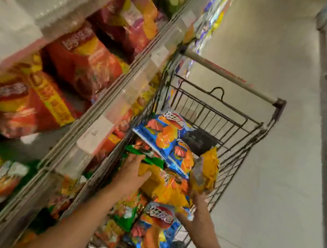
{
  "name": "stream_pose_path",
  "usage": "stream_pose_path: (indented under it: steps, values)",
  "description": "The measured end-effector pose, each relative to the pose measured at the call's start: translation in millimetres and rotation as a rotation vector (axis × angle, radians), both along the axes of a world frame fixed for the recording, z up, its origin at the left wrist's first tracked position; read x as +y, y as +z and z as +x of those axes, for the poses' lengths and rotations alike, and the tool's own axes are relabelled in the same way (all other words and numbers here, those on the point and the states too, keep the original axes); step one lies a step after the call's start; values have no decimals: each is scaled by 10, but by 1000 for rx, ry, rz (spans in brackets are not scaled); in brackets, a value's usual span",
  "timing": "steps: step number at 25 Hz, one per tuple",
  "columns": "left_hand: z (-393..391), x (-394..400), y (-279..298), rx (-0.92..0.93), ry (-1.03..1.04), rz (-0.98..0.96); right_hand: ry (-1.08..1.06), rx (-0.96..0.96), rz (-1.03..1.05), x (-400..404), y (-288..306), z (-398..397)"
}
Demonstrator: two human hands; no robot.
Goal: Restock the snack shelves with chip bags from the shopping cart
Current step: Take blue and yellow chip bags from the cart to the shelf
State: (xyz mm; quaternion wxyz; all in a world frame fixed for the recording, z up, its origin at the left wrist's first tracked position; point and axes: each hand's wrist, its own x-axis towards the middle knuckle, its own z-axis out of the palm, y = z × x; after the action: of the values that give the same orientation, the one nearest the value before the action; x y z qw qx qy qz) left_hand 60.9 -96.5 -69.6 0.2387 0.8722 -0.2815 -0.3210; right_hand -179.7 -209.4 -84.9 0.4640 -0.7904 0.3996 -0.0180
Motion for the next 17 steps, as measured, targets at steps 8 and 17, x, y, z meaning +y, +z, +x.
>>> stream_pose_path:
  steps: [8,17]
  values:
    - [1065,-1466,-124,-226,-30,163,456,279,-258,-199,-885,884]
    - [1044,-1900,-217,-209,-15,433,429,11,195,-812,-843,777]
